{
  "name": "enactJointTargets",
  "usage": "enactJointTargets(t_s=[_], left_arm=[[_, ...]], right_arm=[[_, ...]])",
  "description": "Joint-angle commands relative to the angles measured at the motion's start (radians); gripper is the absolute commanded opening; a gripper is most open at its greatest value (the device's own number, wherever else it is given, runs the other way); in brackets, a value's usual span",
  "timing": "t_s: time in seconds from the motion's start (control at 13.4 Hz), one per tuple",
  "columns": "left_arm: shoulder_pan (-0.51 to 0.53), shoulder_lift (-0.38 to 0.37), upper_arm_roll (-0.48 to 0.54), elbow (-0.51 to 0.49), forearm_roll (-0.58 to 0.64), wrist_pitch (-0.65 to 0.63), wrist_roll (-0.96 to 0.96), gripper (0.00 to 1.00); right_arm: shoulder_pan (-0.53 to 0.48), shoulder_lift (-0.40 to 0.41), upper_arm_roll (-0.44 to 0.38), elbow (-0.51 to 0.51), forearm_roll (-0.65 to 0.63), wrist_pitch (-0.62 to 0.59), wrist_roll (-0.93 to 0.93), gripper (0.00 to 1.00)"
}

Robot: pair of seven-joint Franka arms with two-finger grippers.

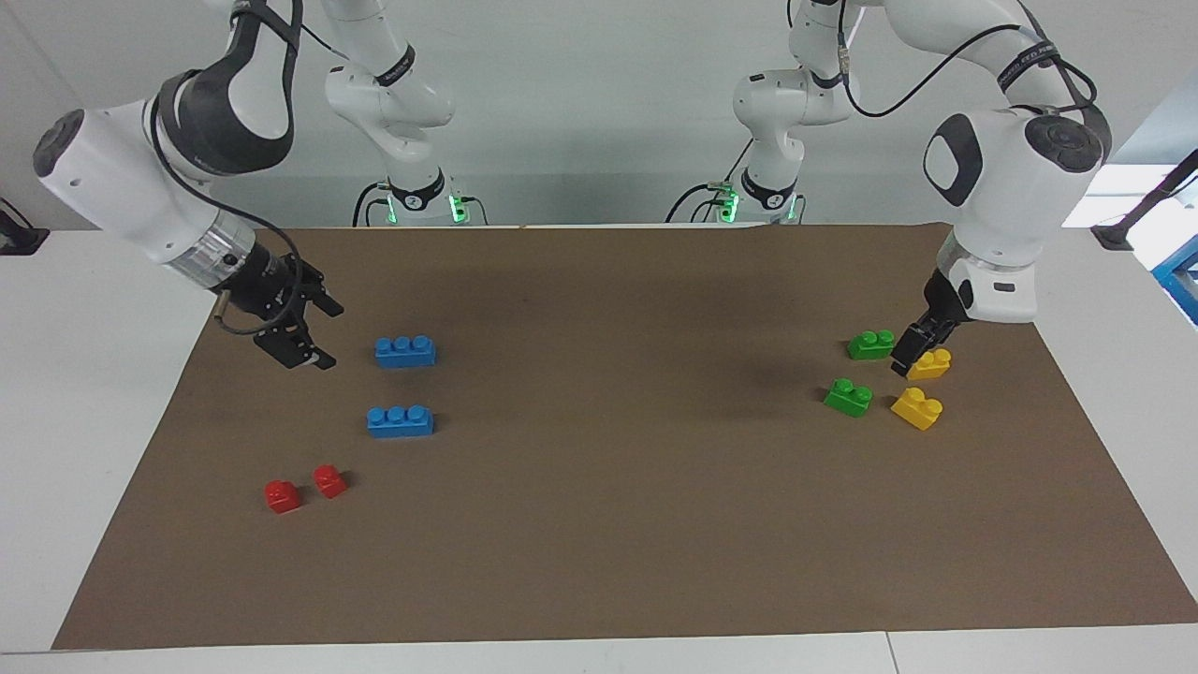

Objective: Remove green block with left arm and hold with right
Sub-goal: 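Set the green brick down with the left gripper while the right gripper sets blue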

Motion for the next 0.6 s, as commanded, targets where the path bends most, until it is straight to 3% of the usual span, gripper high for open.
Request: enactJointTargets(t_s=[0.0,0.3,0.52], left_arm=[[0.011,-0.063,-0.001,-0.005,-0.010,-0.081,0.164,1.00],[0.010,-0.083,-0.002,0.070,-0.011,-0.203,0.222,1.00],[0.008,-0.077,-0.007,0.103,-0.016,-0.265,0.220,1.00]], right_arm=[[0.024,-0.067,0.005,-0.002,-0.077,-0.036,-0.153,0.99],[0.033,-0.089,0.006,0.074,-0.131,-0.157,-0.434,0.99],[0.032,-0.115,0.005,0.074,-0.191,-0.172,-0.673,0.99]])
